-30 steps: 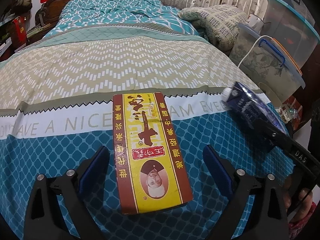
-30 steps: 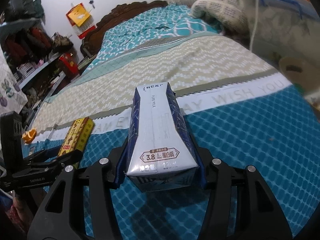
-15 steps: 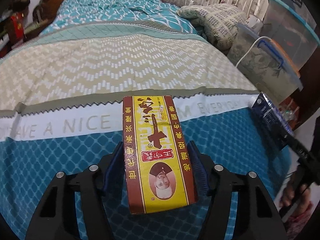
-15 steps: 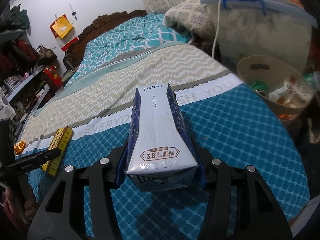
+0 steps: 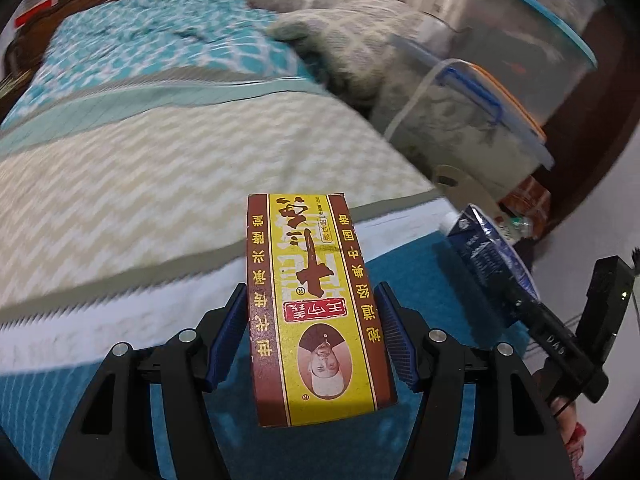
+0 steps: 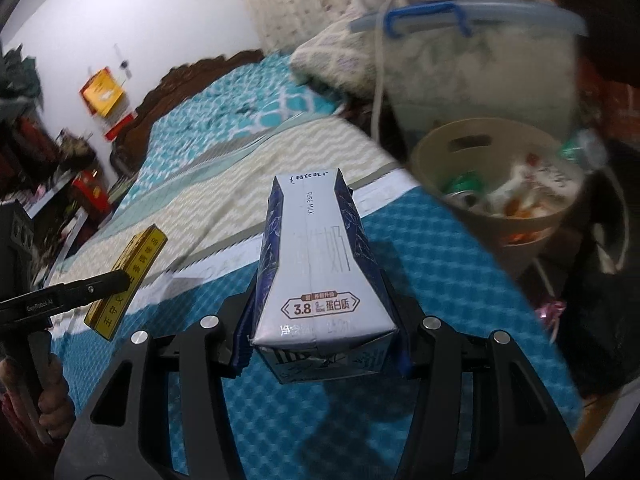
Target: Collect trash
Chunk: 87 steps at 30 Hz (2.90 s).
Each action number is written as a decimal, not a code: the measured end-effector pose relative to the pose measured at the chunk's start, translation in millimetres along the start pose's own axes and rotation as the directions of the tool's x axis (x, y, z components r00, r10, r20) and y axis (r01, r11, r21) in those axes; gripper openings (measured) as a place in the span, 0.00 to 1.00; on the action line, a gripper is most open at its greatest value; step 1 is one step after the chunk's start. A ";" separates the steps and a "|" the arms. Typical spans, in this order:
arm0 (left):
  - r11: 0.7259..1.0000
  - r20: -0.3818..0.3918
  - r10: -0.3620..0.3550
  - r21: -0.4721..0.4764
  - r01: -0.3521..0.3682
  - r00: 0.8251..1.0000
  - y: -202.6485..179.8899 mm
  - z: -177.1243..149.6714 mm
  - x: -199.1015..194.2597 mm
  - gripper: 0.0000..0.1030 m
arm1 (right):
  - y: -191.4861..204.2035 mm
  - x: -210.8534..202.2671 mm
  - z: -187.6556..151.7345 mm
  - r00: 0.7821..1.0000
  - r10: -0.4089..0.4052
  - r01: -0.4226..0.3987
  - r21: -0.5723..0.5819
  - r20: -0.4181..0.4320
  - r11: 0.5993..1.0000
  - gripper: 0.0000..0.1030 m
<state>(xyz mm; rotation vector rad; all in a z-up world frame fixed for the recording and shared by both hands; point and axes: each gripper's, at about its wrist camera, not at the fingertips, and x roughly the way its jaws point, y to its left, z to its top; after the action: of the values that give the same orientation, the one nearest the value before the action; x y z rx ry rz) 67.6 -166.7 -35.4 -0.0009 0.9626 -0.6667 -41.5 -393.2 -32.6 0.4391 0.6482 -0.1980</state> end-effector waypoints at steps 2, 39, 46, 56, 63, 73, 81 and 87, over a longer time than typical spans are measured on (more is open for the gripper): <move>0.999 -0.012 -0.025 0.039 0.025 1.000 -20.6 10.7 12.2 0.58 | -12.9 -6.0 5.7 1.000 -0.020 0.020 0.023 0.023 1.000 0.53; 0.973 -0.134 -0.201 0.085 0.213 0.970 -137.9 96.3 140.3 0.78 | -107.8 -9.8 71.9 0.978 -0.147 0.109 0.234 0.151 0.966 0.66; 0.986 -0.056 -0.088 0.137 0.095 0.995 -97.4 52.3 87.9 0.78 | -72.1 -16.8 29.6 0.990 -0.095 0.067 0.250 0.105 0.966 0.71; 0.998 -0.006 -0.005 0.055 0.006 1.000 -21.8 11.8 35.4 0.79 | -19.5 -22.2 1.2 0.996 -0.061 0.046 0.214 0.062 0.976 0.81; 0.995 0.057 0.069 0.061 -0.073 0.996 -0.9 -4.7 4.5 0.91 | 10.1 -28.3 -0.6 0.998 -0.011 -0.004 0.202 0.070 0.979 0.94; 0.983 0.085 0.156 0.085 -0.163 0.984 -0.5 -13.2 -16.1 0.92 | 30.2 -31.1 -10.6 0.999 0.020 -0.027 0.214 0.036 0.976 0.96; 0.978 0.111 0.170 0.101 -0.181 0.979 -8.6 -12.5 -27.3 0.92 | 27.4 -38.4 -17.3 1.000 0.009 -0.009 0.244 0.001 0.970 0.96; 0.974 0.116 0.179 0.122 -0.193 0.977 -18.4 -12.1 -31.9 0.92 | 27.8 -45.2 -20.5 1.000 -0.001 0.000 0.245 0.001 0.970 0.96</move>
<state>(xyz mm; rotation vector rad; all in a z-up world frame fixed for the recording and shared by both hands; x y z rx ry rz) 36.4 -161.3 -13.1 0.1693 0.8054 -0.5506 -79.2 -357.3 -9.9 0.6761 0.6250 -0.2804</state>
